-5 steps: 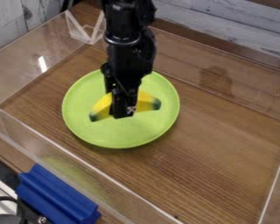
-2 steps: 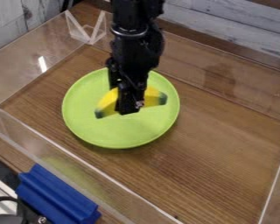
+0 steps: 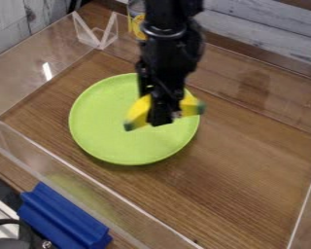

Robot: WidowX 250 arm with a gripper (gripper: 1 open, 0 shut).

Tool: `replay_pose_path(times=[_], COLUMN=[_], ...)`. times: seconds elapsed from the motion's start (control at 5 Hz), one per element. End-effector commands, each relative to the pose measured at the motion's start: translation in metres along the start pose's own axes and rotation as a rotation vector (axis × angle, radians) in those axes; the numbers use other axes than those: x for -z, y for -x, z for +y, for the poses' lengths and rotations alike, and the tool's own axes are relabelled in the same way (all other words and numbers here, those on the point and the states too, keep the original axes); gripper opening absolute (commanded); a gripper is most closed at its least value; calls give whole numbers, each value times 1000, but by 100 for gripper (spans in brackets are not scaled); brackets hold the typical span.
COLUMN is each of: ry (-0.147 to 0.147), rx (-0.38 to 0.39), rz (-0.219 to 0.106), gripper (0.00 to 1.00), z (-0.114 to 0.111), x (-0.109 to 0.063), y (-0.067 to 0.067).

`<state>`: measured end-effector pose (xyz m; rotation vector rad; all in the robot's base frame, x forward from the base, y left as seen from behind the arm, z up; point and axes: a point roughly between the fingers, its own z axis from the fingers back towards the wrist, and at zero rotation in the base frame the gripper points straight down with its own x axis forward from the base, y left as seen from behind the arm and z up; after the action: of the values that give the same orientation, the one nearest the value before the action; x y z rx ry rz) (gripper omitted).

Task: Remove the banana from inside the green plate and put it on the table

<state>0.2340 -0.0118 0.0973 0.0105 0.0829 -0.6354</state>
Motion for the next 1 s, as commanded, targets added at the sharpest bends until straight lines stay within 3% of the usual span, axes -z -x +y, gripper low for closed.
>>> replay_pose_path(times=[0.0, 0.2, 0.8], ry=[-41, -43, -35], rx=[-24, -57, -102], rz=[-65, -79, -125], gripper=[0, 0, 0], z=[-10, -23, -40], x=[-17, -15, -9], y=[-21, -37, -48])
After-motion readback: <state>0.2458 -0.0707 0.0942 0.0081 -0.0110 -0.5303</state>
